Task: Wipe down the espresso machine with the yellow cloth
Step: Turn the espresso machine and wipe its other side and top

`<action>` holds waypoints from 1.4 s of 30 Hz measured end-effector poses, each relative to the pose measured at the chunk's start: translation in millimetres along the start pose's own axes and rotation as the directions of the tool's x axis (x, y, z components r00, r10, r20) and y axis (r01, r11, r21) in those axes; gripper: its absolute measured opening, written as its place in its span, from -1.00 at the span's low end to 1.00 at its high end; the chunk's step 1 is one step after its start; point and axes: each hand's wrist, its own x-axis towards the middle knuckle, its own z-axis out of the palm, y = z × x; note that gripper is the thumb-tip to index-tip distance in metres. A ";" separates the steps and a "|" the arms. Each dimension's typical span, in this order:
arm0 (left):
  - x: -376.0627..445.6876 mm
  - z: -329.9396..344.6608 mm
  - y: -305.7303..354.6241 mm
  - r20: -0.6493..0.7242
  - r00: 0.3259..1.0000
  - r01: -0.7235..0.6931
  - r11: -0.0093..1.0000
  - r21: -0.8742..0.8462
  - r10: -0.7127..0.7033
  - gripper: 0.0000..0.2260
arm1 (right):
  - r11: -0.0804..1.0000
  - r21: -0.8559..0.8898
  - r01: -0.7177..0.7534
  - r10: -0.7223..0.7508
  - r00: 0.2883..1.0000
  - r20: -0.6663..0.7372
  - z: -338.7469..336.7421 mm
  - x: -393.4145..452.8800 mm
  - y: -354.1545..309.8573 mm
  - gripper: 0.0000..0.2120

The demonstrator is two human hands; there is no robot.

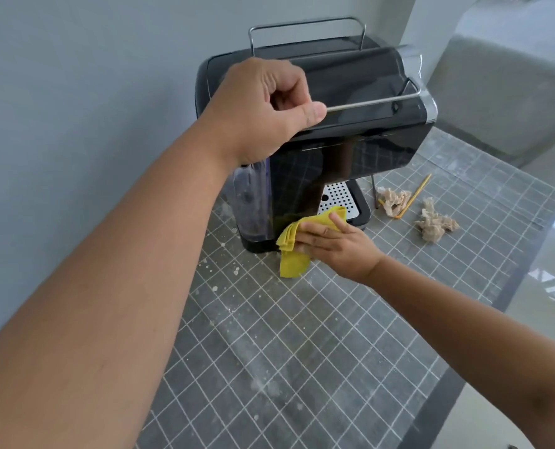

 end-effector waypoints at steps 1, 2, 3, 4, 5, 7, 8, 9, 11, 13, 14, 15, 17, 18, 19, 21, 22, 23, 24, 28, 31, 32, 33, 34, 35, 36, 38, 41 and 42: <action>0.4 -0.4 -0.4 -0.001 1.000 0.001 1.000 -0.002 -0.001 -0.77 | 0.999 -0.005 -0.035 0.034 0.996 -0.088 -12.9 10.1 5.6 -0.59; 0.6 -0.6 -0.7 -0.002 1.000 0.002 1.000 -0.005 -0.002 -0.77 | 0.997 -0.011 -0.078 0.075 0.980 -0.186 -27.1 22.1 12.1 -0.58; 0.7 -0.6 -0.7 -0.002 1.000 0.001 1.000 -0.006 -0.001 -0.76 | 0.992 -0.016 -0.125 0.116 0.953 -0.280 -40.7 35.3 18.5 -0.58; 1.2 -0.6 -0.8 0.001 1.000 -0.001 1.000 -0.002 0.001 -0.76 | 0.986 -0.018 -0.167 0.149 0.921 -0.360 -50.7 46.5 23.6 -0.58; 1.6 -0.5 -0.7 0.006 1.000 -0.001 1.000 0.002 0.001 -0.75 | 0.980 -0.004 -0.198 0.178 0.893 -0.414 -55.4 54.2 25.7 -0.59; 1.5 -0.7 -0.6 0.008 1.000 0.000 1.000 0.000 0.000 -0.73 | 0.971 0.082 -0.225 0.238 0.870 -0.432 -50.8 57.6 20.4 -0.61; 1.2 -0.8 -0.5 0.006 1.000 0.001 1.000 -0.003 -0.001 -0.73 | 0.965 0.122 -0.231 0.261 0.873 -0.412 -41.2 53.7 14.1 -0.63; 0.9 -1.2 0.0 0.006 1.000 0.004 1.000 -0.001 -0.004 -0.73 | 0.961 0.152 -0.231 0.272 0.887 -0.373 -29.5 46.2 6.5 -0.64; 0.1 -0.9 1.5 0.014 1.000 0.011 1.000 0.007 -0.011 -0.75 | 0.964 0.166 -0.206 0.240 0.946 -0.218 -5.7 23.6 -10.3 -0.64; -0.1 -1.0 2.3 0.018 1.000 0.016 1.000 0.007 -0.016 -0.77 | 0.970 0.156 -0.186 0.190 0.982 -0.014 10.0 1.7 -28.1 -0.59; -0.2 -1.0 2.4 0.017 1.000 0.020 1.000 0.000 -0.020 -0.78 | 0.962 0.162 -0.220 0.210 0.975 0.079 11.0 -4.0 -37.0 -0.56; 0.1 -0.9 3.1 0.016 1.000 0.022 1.000 -0.005 -0.022 -0.78 | 0.941 0.175 -0.289 0.267 0.954 0.139 9.2 -6.1 -44.2 -0.53; -0.5 -0.7 3.3 0.008 1.000 0.026 1.000 -0.002 -0.026 -0.78 | 0.849 0.272 -0.453 0.414 0.890 0.190 2.1 -4.6 -57.7 -0.55; -0.6 0.1 3.6 0.007 1.000 0.024 1.000 -0.001 -0.024 -0.77 | 0.742 0.361 -0.565 0.529 0.824 0.202 -6.8 -3.9 -66.3 -0.57; -0.4 0.4 3.6 0.006 1.000 0.022 1.000 -0.005 -0.022 -0.77 | 0.542 0.466 -0.700 0.687 0.688 0.234 -19.1 -3.5 -74.0 -0.61; 0.0 0.4 2.9 0.000 1.000 0.020 1.000 -0.013 -0.020 -0.77 | -0.143 0.604 -0.784 0.926 0.110 0.361 -43.6 -0.1 -84.1 -0.71; -0.1 0.4 2.6 -0.003 1.000 0.021 1.000 -0.012 -0.021 -0.77 | -0.425 0.650 -0.630 0.893 -0.172 0.417 -53.8 5.5 -86.7 -0.77; -0.2 0.8 2.6 -0.005 1.000 0.023 1.000 -0.010 -0.023 -0.76 | -0.549 0.688 -0.475 0.835 -0.342 0.430 -58.0 12.6 -87.4 -0.82; 0.1 1.3 2.7 -0.006 1.000 0.026 1.000 -0.006 -0.026 -0.76 | -0.584 0.714 -0.387 0.804 -0.395 0.444 -57.9 22.5 -86.1 -0.84; 1.1 0.5 1.7 -0.012 1.000 0.019 1.000 0.002 -0.019 -0.76 | -0.530 0.728 -0.436 0.833 -0.104 0.544 -43.9 69.3 -85.2 -0.79; 1.1 1.0 -0.2 -0.012 1.000 0.018 1.000 0.003 -0.017 -0.76 | -0.493 0.704 -0.511 0.841 -0.072 0.537 -31.7 72.2 -92.2 -0.76; 1.0 1.5 -0.4 -0.010 1.000 0.016 1.000 0.004 -0.016 -0.75 | -0.484 0.691 -0.537 0.842 -0.071 0.534 -29.9 67.3 -92.8 -0.76; 0.5 1.9 -0.4 -0.009 1.000 0.012 1.000 0.004 -0.012 -0.75 | -0.472 0.673 -0.570 0.840 -0.059 0.540 -29.3 62.2 -92.1 -0.76; 0.3 1.8 -0.5 -0.008 1.000 0.008 1.000 0.004 -0.008 -0.75 | -0.457 0.658 -0.598 0.837 -0.039 0.546 -30.2 58.2 -90.2 -0.76; -0.3 1.8 -0.3 -0.007 1.000 0.003 1.000 0.002 -0.003 -0.76 | -0.432 0.642 -0.633 0.836 -0.014 0.549 -32.0 54.1 -88.0 -0.76; -0.5 1.7 -0.3 -0.008 1.000 -0.001 1.000 -0.002 0.001 -0.76 | -0.398 0.627 -0.669 0.835 0.018 0.549 -35.1 49.4 -84.9 -0.75; -0.6 1.1 -0.2 -0.008 1.000 -0.005 1.000 -0.008 0.005 -0.76 | -0.355 0.588 -0.726 0.832 0.041 0.553 -40.6 39.4 -73.8 -0.75; -0.5 1.1 -1.0 0.001 1.000 -0.010 1.000 -0.003 0.010 -0.75 | -0.437 0.633 -0.639 0.852 -0.069 0.518 -47.5 38.1 -51.1 -0.77; -0.4 1.4 -1.3 0.002 1.000 -0.014 1.000 0.000 0.014 -0.76 | -0.458 0.675 -0.579 0.856 -0.083 0.511 -49.0 45.2 -45.6 -0.79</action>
